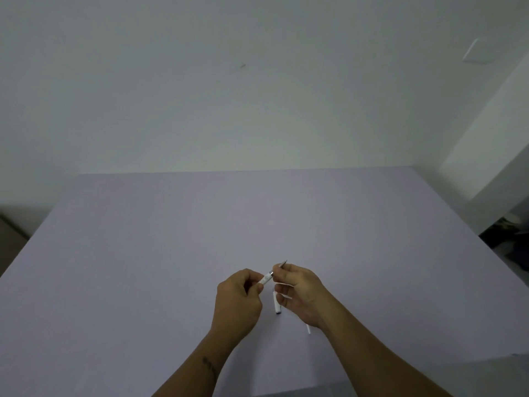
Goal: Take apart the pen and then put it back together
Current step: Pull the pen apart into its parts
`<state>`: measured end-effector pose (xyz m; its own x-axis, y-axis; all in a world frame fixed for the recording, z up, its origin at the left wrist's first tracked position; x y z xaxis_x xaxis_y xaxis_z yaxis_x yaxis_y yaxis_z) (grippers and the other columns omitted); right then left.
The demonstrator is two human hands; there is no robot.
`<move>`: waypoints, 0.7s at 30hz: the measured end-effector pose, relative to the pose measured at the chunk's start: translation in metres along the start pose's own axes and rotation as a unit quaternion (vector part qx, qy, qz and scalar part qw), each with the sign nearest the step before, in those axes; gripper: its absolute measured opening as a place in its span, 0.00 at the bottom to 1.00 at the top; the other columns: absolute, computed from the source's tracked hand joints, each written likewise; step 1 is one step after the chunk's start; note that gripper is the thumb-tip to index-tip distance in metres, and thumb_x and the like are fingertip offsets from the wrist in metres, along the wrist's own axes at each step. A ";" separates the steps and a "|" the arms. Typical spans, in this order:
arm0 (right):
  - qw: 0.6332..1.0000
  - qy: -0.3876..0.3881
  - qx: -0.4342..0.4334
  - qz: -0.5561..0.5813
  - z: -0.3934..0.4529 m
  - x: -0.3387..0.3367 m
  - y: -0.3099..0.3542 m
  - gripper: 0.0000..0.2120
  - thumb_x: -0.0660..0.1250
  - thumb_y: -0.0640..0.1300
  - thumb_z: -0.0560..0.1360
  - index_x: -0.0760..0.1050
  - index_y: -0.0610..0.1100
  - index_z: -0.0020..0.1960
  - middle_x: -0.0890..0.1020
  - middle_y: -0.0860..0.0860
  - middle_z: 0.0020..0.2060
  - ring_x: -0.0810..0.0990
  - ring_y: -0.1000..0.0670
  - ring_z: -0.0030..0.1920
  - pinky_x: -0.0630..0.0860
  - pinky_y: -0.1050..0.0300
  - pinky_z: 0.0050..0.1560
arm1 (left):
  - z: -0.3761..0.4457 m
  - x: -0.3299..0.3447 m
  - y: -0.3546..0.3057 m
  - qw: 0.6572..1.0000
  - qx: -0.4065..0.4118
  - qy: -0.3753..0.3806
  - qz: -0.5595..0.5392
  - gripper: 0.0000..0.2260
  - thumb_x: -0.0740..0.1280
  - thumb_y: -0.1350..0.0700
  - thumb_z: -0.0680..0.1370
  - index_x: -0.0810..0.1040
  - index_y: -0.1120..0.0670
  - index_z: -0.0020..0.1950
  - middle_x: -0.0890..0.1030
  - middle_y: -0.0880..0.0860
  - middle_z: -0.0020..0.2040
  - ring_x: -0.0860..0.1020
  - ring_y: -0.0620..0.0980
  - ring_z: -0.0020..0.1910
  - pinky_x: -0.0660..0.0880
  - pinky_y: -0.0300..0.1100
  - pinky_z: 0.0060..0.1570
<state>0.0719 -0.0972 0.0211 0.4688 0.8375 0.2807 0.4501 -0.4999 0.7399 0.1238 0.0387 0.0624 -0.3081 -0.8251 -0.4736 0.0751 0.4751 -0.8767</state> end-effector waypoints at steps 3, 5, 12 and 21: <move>1.000 -0.011 -0.016 0.001 0.001 0.000 0.003 0.05 0.68 0.39 0.78 0.83 0.41 0.46 0.78 0.46 0.40 0.75 0.49 0.41 0.76 0.55 0.44 | 0.000 -0.001 -0.003 1.000 0.001 0.004 0.001 0.08 0.68 0.63 0.77 0.81 0.50 0.43 0.80 0.48 0.33 0.74 0.44 0.29 0.72 0.34 0.32; 1.000 -0.009 -0.019 0.001 0.000 0.001 0.006 0.07 0.66 0.37 0.79 0.83 0.41 0.49 0.79 0.45 0.43 0.75 0.47 0.45 0.77 0.53 0.48 | 0.000 -0.002 -0.003 1.000 -0.002 0.005 -0.001 0.08 0.67 0.63 0.77 0.81 0.51 0.43 0.80 0.49 0.33 0.73 0.44 0.29 0.70 0.33 0.31; 1.000 0.010 -0.016 -0.022 -0.006 0.002 0.009 0.09 0.64 0.37 0.80 0.82 0.41 0.54 0.79 0.46 0.43 0.76 0.48 0.44 0.77 0.53 0.48 | 0.000 -0.001 -0.003 1.000 -0.012 0.010 0.002 0.09 0.67 0.63 0.77 0.80 0.50 0.43 0.79 0.48 0.33 0.73 0.44 0.29 0.70 0.33 0.31; 0.999 -0.020 -0.022 -0.011 -0.001 -0.003 0.004 0.07 0.67 0.39 0.79 0.84 0.41 0.50 0.80 0.46 0.42 0.76 0.47 0.45 0.77 0.53 0.47 | 0.001 -0.001 -0.003 1.000 -0.022 0.013 0.007 0.10 0.67 0.63 0.77 0.79 0.49 0.42 0.79 0.49 0.34 0.73 0.44 0.30 0.70 0.34 0.32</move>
<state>0.0723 -0.1015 0.0240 0.4887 0.8389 0.2397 0.4273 -0.4697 0.7725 0.1246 0.0379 0.0655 -0.3311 -0.8108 -0.4827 0.0381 0.4996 -0.8654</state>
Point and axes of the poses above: each hand's wrist, its own z-axis towards the middle knuckle, its own x-axis out of the palm, y = z × x, the point moved 9 cm from there along z, towards the middle knuckle
